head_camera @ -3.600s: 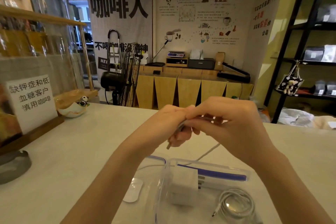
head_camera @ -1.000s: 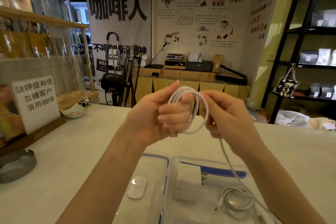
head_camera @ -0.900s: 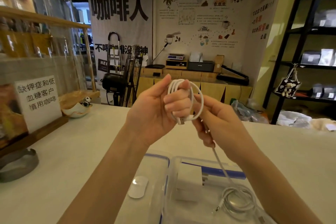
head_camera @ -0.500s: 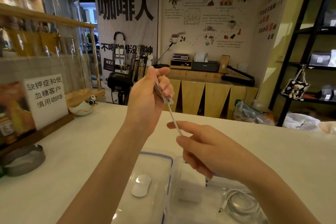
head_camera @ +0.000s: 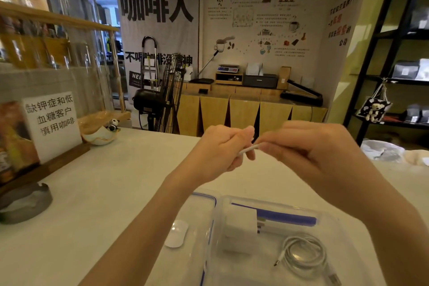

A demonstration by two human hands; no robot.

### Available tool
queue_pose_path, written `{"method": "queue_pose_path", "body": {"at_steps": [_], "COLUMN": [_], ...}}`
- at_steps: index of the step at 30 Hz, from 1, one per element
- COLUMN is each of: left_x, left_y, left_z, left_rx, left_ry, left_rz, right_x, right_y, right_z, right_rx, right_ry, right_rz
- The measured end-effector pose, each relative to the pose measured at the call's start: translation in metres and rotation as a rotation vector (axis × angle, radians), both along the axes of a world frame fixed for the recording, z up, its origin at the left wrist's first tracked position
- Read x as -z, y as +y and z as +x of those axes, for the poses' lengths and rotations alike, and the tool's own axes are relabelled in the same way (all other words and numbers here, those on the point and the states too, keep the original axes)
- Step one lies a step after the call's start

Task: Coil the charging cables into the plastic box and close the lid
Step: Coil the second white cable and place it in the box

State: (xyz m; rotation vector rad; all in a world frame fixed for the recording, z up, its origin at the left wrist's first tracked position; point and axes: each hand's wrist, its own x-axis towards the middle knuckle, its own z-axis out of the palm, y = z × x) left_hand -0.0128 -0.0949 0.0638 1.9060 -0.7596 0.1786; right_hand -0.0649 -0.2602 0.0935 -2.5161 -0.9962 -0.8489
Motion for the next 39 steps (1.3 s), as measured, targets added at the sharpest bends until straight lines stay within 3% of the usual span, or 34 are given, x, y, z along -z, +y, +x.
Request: {"method": "queue_pose_path", "body": {"at_steps": [6,12,16,21,27,29,33,39], "left_x": [-0.007,-0.011,-0.013,-0.019,-0.012,-0.01,-0.01,-0.007], "left_y": [0.003,0.016,0.015,0.019,0.017,0.016,0.009,-0.006], "left_z": [-0.002,0.005,0.006,0.002,0.004,0.005,0.002,-0.009], "left_rx": [0.283,0.636,0.838,0.733,0.734,0.637,0.278,-0.098], "left_ry": [0.299,0.601,0.789,0.76,0.923,0.877,0.566,0.048], "left_rz": [-0.077,-0.32,-0.524,-0.534,-0.61,-0.584,-0.432,-0.005], "right_x": [0.008,0.023,0.032,0.03,0.038,0.039,0.035,0.029], "right_y": [-0.002,0.019,0.027,0.03,0.036,0.036,0.031,0.019], "right_z": [0.018,0.03,0.03,0.024,0.027,0.027,0.027,0.03], "right_rx": [-0.057,-0.202,-0.206,-0.236,-0.217,-0.173,-0.003,0.15], "right_ry": [-0.151,-0.056,0.184,0.479,0.5,0.499,0.285,0.197], "right_rz": [0.128,0.443,0.583,0.711,0.634,0.63,0.509,0.511]}}
